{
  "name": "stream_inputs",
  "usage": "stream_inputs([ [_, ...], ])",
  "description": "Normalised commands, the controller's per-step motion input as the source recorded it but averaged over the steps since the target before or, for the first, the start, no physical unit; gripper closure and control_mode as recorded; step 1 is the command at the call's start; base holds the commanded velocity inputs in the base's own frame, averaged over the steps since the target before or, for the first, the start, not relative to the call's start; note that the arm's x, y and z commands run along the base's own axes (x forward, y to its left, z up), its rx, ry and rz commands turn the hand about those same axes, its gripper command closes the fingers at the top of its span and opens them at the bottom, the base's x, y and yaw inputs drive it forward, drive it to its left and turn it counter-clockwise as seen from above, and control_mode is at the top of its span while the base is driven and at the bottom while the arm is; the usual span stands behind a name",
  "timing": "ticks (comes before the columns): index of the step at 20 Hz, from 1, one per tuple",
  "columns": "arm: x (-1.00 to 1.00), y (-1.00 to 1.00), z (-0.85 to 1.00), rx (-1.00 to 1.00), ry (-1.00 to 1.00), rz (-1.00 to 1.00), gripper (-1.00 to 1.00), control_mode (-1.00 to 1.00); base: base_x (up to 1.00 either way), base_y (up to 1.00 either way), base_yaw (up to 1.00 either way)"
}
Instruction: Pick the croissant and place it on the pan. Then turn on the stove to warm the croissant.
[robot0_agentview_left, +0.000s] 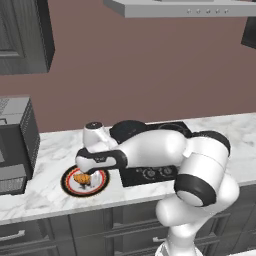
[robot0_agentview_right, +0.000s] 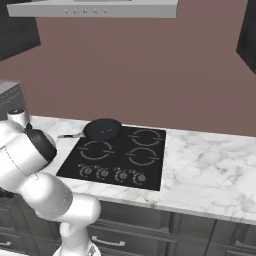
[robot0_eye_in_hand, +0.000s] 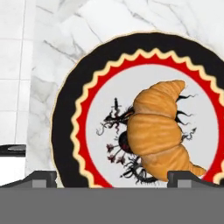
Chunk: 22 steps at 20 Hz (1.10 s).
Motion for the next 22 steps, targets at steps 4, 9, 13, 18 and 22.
stream_inputs([
  [4, 0.19, 0.11, -0.19, -0.02, 0.0, 0.04, -1.0, -1.0, 0.0, 0.0, 0.0],
  [9, 0.2, 0.07, -0.14, -0.01, 0.0, 0.03, -1.0, -1.0, 0.0, 0.0, 0.0],
  [13, 0.18, 0.09, -0.15, -0.02, 0.0, 0.02, -1.0, -1.0, 0.0, 0.0, 0.0],
  [18, 0.09, 0.15, -0.18, -0.03, 0.0, 0.02, -1.0, -1.0, 0.0, 0.0, 0.0],
  [22, 0.05, 0.19, -0.17, -0.04, 0.0, 0.01, -1.0, -1.0, 0.0, 0.0, 0.0],
])
